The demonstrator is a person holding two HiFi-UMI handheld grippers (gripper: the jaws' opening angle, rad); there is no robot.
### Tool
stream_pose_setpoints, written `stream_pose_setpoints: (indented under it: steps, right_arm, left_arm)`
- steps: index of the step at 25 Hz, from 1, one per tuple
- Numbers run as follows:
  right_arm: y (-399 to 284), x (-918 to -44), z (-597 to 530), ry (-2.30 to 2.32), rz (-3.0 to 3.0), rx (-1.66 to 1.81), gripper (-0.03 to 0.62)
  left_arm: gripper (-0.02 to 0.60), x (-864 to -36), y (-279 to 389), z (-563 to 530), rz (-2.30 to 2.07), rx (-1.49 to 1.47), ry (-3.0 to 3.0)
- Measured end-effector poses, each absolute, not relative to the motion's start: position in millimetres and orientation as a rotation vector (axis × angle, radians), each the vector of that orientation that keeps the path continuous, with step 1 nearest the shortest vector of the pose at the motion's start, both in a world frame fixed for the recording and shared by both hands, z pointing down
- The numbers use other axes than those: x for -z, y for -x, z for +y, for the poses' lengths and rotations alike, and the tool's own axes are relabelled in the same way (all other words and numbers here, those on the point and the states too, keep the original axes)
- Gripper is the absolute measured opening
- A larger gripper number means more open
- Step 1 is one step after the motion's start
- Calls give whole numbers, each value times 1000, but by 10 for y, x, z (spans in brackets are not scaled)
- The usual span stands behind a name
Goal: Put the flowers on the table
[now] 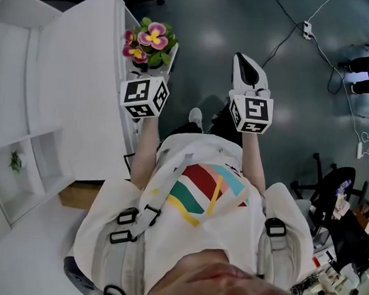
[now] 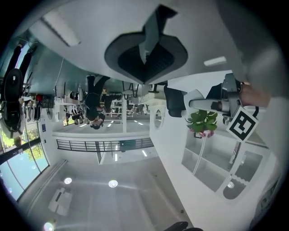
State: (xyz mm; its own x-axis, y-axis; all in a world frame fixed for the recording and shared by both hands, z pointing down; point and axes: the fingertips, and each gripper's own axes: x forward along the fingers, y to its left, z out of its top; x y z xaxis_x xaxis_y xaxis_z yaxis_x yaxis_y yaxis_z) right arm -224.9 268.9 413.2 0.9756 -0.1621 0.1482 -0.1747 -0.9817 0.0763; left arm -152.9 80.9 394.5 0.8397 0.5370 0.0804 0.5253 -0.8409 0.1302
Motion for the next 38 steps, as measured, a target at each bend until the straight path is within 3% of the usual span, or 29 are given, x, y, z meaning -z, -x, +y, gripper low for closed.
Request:
stream_pose_setpoints:
  steps: [14, 22, 38]
  right_arm:
    - [1824, -4250, 2603, -3045, -353, -294, 0]
    - [1373, -4360, 2815, -3042, -367, -333, 0]
    - [-1354, -4006, 3511, -2979, -741, -250, 0]
  left_arm:
    - [354, -4032, 1053, 649, 722, -193, -2905]
    - [354, -4118, 461, 838, 679, -212, -2924]
    - [353, -3695, -1500, 1388, 323, -82, -2953]
